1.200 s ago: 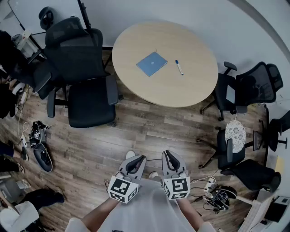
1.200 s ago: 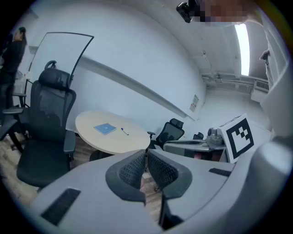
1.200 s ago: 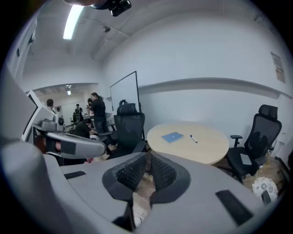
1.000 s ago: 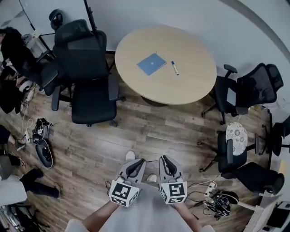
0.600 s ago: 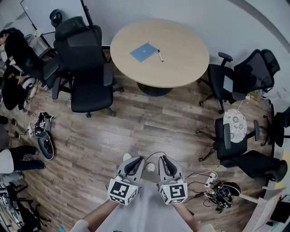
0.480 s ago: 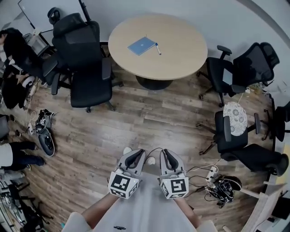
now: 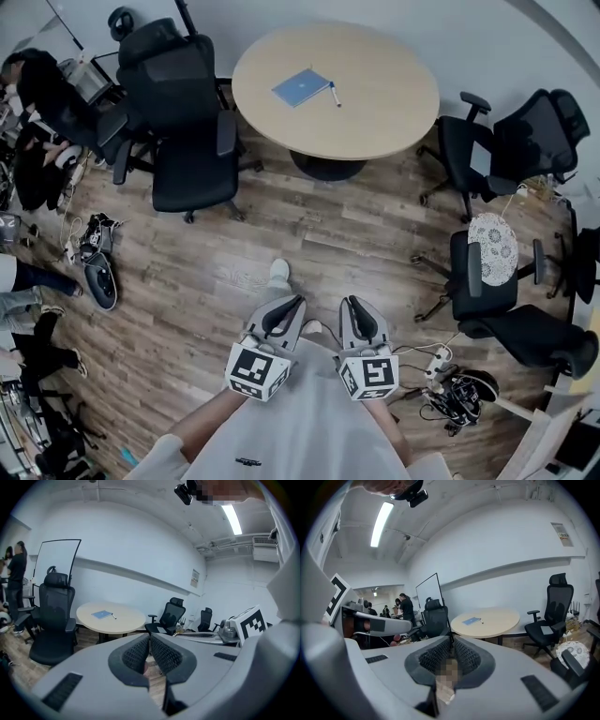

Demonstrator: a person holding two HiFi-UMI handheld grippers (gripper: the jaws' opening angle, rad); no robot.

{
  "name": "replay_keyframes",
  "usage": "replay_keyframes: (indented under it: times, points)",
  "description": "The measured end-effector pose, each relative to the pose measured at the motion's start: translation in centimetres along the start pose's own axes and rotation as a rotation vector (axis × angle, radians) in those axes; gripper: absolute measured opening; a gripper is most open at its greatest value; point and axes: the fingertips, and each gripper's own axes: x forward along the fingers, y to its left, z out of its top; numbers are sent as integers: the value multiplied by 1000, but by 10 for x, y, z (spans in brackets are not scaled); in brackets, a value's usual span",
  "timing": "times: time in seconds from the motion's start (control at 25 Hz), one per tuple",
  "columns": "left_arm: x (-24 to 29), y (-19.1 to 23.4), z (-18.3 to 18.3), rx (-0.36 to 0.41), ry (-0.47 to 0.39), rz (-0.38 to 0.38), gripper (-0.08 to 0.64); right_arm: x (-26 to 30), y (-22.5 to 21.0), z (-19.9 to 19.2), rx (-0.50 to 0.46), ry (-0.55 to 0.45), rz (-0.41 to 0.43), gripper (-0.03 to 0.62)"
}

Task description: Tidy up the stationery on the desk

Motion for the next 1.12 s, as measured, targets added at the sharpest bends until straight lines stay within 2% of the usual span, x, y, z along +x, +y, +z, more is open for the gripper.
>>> replay_keyframes:
  times: [0.24, 0.48, 0.6, 0.68, 0.8, 0.96, 1.12]
  points:
    - [53, 55, 30, -43, -14, 5, 31, 74, -20, 29, -16, 22, -2, 58]
    - [129, 131, 84, -67, -11, -34, 31, 178, -47, 86, -56, 36, -42, 58]
    - [167, 184, 115, -33, 10, -72, 31, 241, -55, 116, -69, 21, -67, 58]
    - [191, 222, 136, -34, 5, -78, 31, 283, -62, 130, -89, 23, -94, 58]
    - [217, 264, 162, -36, 1, -87, 31, 332, -69, 147, -66, 50, -109, 58]
    - [249, 300, 191, 9, -5, -104, 31, 379, -74, 175, -63, 40, -112, 58]
    - [280, 318, 211, 16, -22, -99, 31, 413, -91, 196, -70, 38, -95, 58]
